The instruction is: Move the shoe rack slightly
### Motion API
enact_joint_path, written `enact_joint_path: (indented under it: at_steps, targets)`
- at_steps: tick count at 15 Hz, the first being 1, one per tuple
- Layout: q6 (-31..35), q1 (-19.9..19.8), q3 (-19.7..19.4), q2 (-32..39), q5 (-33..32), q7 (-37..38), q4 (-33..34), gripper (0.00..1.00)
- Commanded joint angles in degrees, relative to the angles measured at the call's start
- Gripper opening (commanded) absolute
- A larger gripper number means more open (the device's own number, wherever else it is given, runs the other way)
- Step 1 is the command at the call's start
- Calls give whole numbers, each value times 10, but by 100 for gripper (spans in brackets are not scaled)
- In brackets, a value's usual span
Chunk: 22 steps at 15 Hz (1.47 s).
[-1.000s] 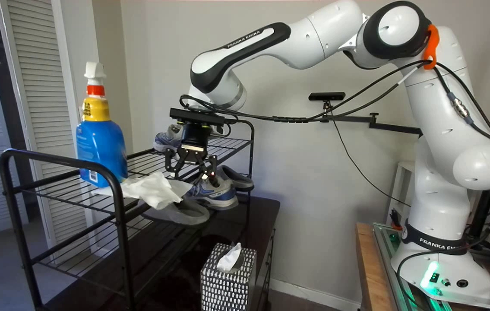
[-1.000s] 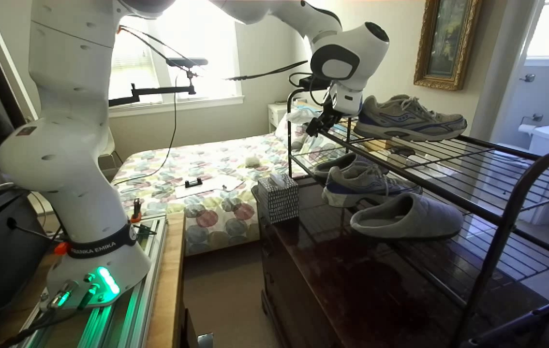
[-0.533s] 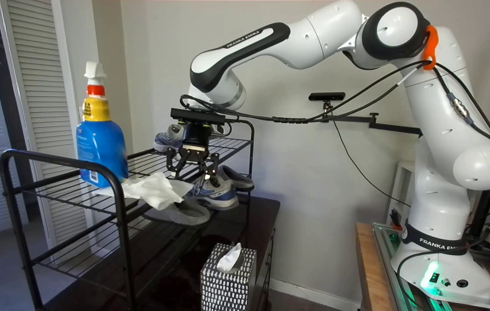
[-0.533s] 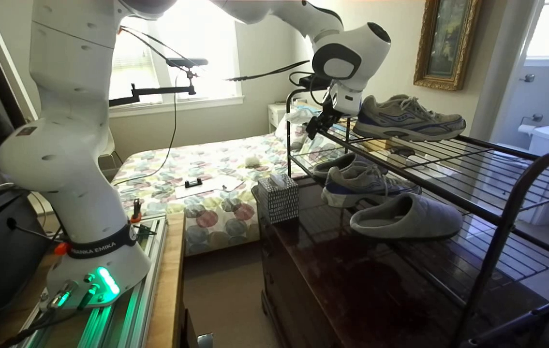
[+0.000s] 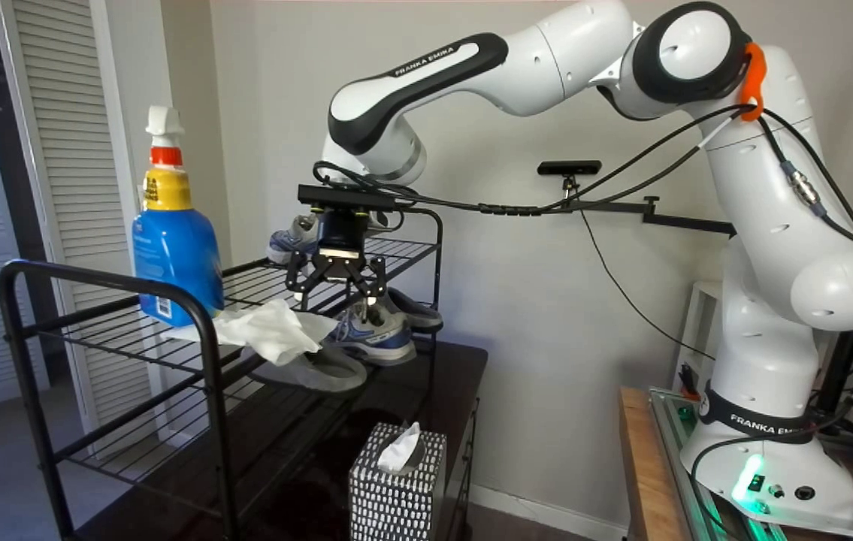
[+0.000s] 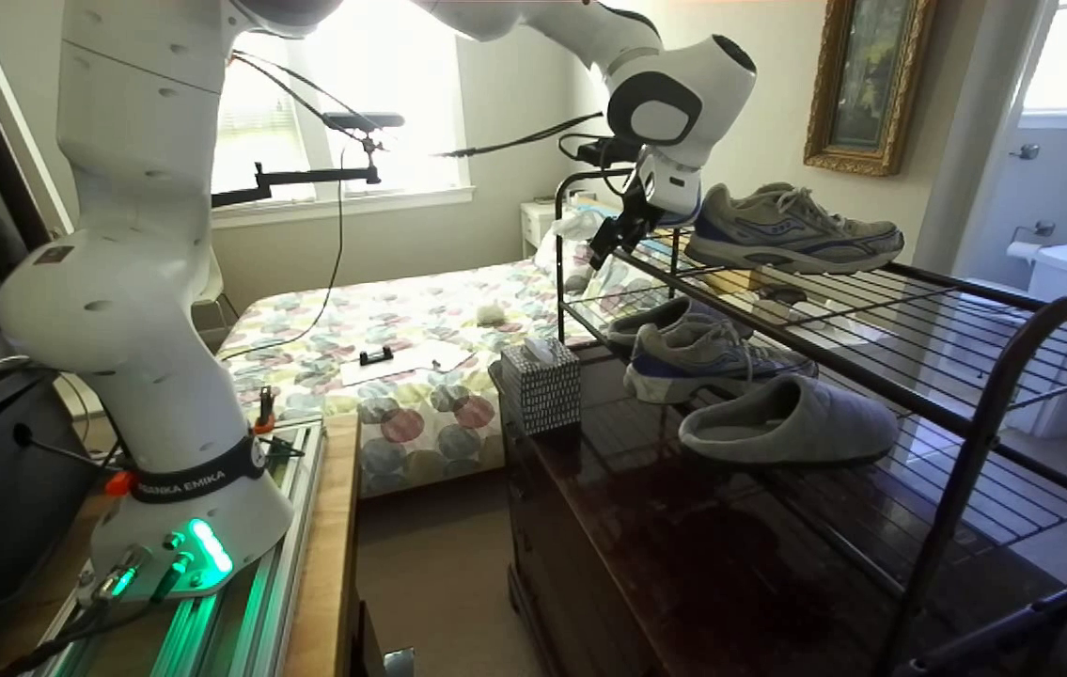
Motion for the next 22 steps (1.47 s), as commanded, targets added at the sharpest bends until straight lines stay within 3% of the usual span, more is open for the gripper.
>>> enact_joint_path:
  at_steps: [1,2,4,5,8,10,14,19,22]
  targets:
    - [-31,14,-3,-42,-9,22,-6,80]
    - [-35,18,-6,-41,-14,48,-4,69]
    - [-11,29,-11,-53,-23,108,-20,59]
    - [-1,33,-11,-59,-28,130,-22,60]
    - [58,59,-19,-56,-69,235,-17,88]
    - [70,73,-22,-49,-107,305,1,100]
    - [75,86,-18,-76,-151,400,-6,100]
    - [80,72,-24,-154,-147,527,-95,100]
    - [22,55,-12,-170,-124,468,-116,100]
